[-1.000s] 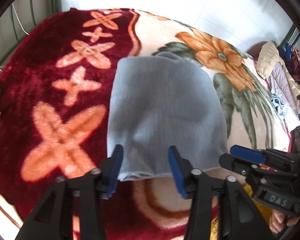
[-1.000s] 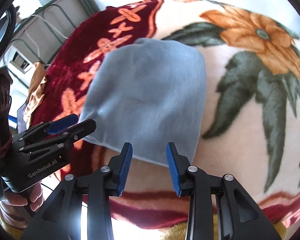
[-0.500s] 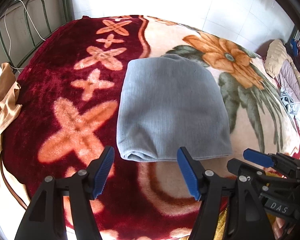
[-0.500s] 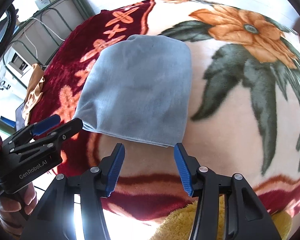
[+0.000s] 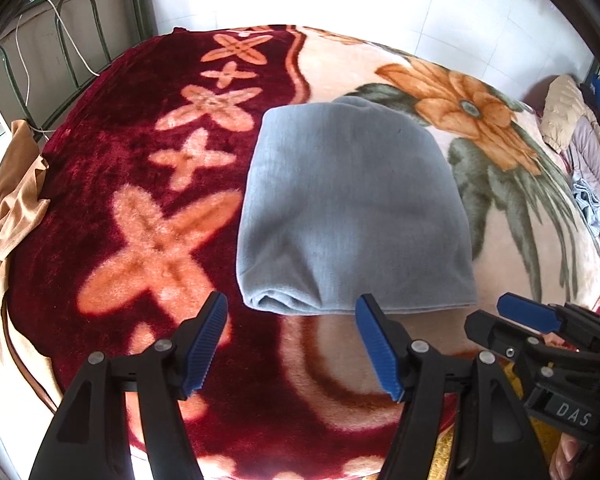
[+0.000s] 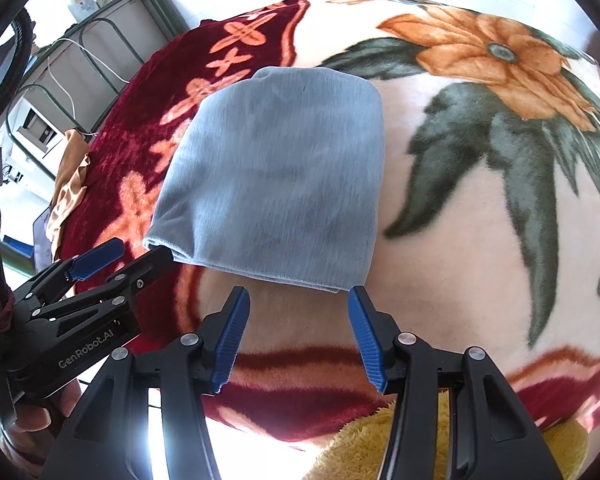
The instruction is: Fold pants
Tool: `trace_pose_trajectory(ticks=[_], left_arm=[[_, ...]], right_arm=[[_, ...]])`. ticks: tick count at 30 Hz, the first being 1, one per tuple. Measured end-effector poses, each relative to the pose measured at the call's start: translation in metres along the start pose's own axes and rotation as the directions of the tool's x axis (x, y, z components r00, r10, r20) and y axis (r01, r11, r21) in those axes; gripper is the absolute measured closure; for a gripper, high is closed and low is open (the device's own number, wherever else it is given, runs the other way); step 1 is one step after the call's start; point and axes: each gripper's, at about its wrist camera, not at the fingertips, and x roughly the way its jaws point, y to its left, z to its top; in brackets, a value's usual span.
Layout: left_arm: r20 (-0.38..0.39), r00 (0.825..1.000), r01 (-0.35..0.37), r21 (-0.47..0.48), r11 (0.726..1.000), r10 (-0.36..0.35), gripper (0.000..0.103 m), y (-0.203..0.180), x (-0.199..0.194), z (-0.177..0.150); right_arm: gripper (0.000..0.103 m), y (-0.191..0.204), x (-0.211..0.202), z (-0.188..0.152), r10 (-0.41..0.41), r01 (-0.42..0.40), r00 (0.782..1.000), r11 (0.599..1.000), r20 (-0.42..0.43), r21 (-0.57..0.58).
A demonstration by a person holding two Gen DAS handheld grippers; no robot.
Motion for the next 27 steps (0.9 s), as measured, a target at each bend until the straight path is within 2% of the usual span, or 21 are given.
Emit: trace_pose_trajectory(ticks=[27], left_arm=[[0.002,1.000,0.010,0.003,1.000,-0.010,0.033,-0.0009,-0.0027,-0.0012]], right_arm=[[0.051,0.0012,0.0020,-0.0013,-0.001,0.001,1.000,1.000,-0.002,0.002]])
